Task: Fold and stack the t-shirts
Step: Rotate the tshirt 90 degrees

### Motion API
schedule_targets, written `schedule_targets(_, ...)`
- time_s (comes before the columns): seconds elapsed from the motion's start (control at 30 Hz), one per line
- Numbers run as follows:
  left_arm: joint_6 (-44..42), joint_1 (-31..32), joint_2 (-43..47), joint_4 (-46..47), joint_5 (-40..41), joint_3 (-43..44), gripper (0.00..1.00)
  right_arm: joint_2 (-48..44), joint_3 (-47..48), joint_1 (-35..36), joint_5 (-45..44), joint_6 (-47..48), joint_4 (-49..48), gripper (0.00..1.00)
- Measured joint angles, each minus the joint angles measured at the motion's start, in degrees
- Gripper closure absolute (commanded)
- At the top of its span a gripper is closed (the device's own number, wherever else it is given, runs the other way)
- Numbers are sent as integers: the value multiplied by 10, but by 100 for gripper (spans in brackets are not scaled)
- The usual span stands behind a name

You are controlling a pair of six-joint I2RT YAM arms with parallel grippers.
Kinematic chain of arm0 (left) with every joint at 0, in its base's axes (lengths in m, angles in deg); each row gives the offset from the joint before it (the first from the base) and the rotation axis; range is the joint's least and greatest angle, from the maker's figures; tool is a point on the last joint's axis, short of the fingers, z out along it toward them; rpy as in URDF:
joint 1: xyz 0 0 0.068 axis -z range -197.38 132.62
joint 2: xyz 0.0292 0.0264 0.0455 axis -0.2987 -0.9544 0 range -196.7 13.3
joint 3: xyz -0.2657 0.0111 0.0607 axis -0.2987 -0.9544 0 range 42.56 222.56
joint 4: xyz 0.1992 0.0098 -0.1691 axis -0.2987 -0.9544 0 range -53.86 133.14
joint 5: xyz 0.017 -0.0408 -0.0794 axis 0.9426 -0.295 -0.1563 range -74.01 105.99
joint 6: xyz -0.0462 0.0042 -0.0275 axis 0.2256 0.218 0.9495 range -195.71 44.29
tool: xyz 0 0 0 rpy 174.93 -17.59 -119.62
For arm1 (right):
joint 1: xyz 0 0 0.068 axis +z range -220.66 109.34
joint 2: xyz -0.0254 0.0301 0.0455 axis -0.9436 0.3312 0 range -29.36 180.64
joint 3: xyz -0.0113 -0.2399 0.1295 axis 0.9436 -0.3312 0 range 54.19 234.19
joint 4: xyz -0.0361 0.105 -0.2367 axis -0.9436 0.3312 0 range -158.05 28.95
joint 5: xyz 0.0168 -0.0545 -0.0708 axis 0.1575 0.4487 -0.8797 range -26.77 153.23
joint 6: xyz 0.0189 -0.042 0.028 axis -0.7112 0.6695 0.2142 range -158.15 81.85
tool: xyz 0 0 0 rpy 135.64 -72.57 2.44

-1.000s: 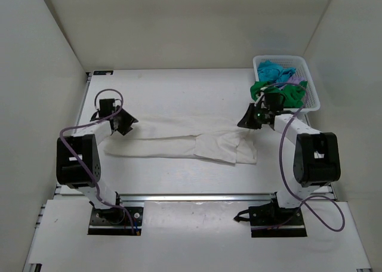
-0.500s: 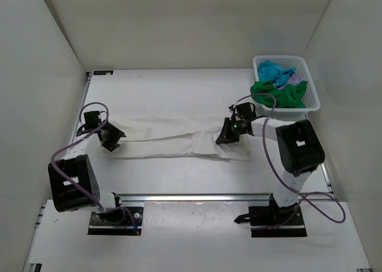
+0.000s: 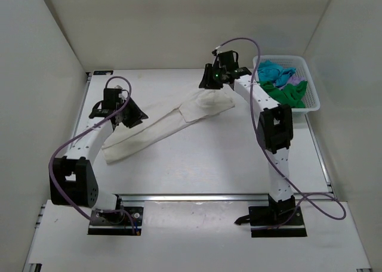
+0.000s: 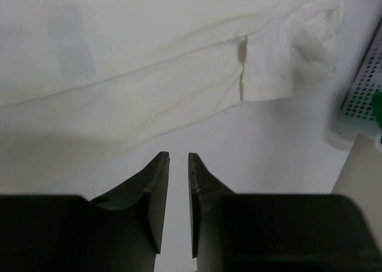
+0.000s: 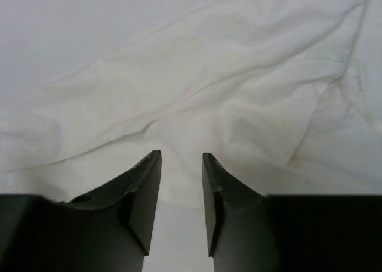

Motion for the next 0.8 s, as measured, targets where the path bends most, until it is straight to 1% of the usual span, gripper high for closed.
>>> schedule_targets(0.03,5,0,-10,2,-11,7,90,-32,-17,12,-10,5,8,80)
schedule_targets(0.07,7,1,-24,0,-21,19,94,-75,-55,25,-17,6,6,85)
schedule_targets(0.1,4,2,-40,-3,-31,40,100,-130,-117,36,-19,2,-10,96)
schedule_targets(0.13,5,5,-54,-3,-38,63,100,-189,-189,48,-15,-5,-23,99)
schedule_targets(0.2,5,21,-74,-6,-44,118,100,-313,-335,62,-3,-28,-49,100)
schedule_targets(0.27,5,47,-75,2,-47,166,98,-435,-463,59,-4,-51,-56,100)
schedule_targets(0.33,8,80,-58,24,-52,198,92,-514,-544,59,-17,-75,-73,99)
schedule_targets(0.37,14,93,-42,41,-55,200,92,-532,-568,68,-24,-87,-86,96)
schedule_targets(0.4,24,107,-20,55,-62,193,91,-530,-579,88,-33,-97,-100,96)
schedule_targets(0.47,42,121,30,78,-80,163,85,-490,-571,150,-50,-113,-141,90)
schedule_targets(0.5,48,121,54,82,-86,150,84,-457,-554,185,-52,-122,-163,87)
schedule_targets(0.53,51,118,75,75,-88,144,79,-401,-532,218,-54,-134,-191,80)
schedule_targets(0.57,48,113,91,66,-87,143,72,-351,-514,241,-56,-143,-217,75)
schedule_targets(0.6,41,110,102,56,-85,145,68,-304,-500,263,-57,-153,-239,70)
schedule_targets(0.63,32,108,112,36,-76,151,61,-265,-489,281,-62,-162,-249,65)
schedule_targets(0.67,20,107,120,12,-62,159,56,-228,-479,296,-67,-172,-257,63)
schedule_targets(0.7,8,106,129,-16,-47,170,53,-197,-468,308,-71,-183,-262,58)
schedule_targets(0.8,-21,106,159,-81,-16,196,50,-121,-432,330,-73,-226,-278,55)
